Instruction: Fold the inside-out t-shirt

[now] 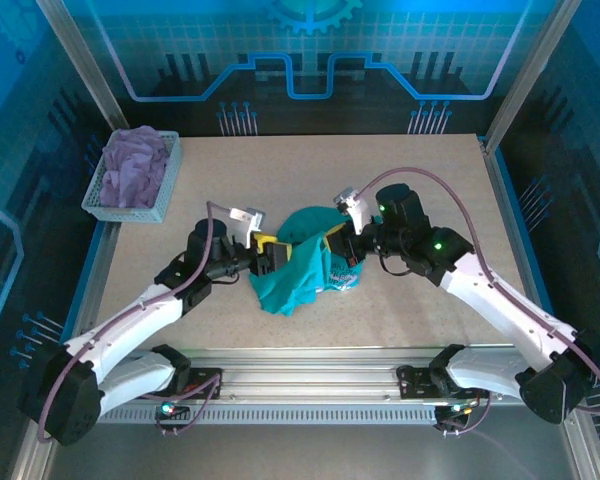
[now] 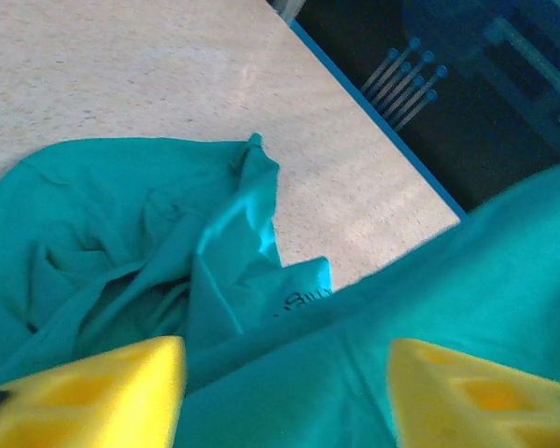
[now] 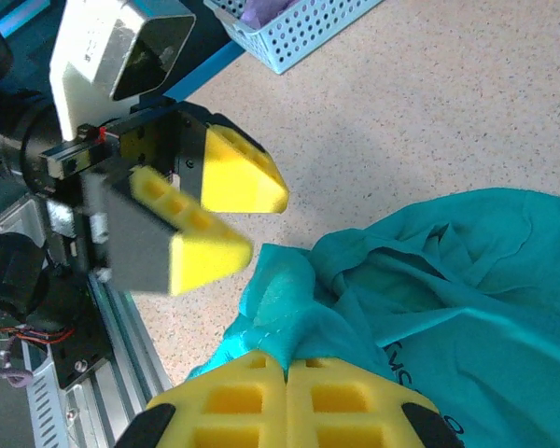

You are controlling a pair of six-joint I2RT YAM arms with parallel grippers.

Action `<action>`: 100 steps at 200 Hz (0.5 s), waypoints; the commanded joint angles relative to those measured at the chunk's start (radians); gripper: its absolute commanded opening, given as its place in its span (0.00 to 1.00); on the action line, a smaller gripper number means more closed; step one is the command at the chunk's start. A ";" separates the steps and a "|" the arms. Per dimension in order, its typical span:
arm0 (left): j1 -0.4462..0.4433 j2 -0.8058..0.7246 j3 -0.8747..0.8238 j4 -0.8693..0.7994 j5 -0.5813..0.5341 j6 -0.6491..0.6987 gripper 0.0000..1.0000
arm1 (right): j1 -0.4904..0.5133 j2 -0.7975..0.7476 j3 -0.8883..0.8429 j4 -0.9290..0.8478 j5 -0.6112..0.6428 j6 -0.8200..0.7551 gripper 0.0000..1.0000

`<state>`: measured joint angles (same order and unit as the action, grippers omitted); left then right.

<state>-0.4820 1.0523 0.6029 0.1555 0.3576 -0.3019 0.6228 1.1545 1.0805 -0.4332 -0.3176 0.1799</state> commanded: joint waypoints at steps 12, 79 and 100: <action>-0.015 0.073 0.026 0.008 0.084 0.117 0.83 | -0.012 0.010 0.021 0.011 -0.024 -0.026 0.00; -0.014 0.293 0.064 0.167 0.318 0.030 0.37 | -0.049 -0.001 -0.008 0.030 -0.054 -0.028 0.00; -0.013 0.289 0.073 0.144 0.270 0.030 0.00 | -0.054 -0.010 -0.007 0.019 -0.052 -0.030 0.00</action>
<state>-0.4931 1.3460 0.6296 0.2523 0.6029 -0.2634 0.5850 1.1633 1.0786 -0.4263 -0.3489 0.1631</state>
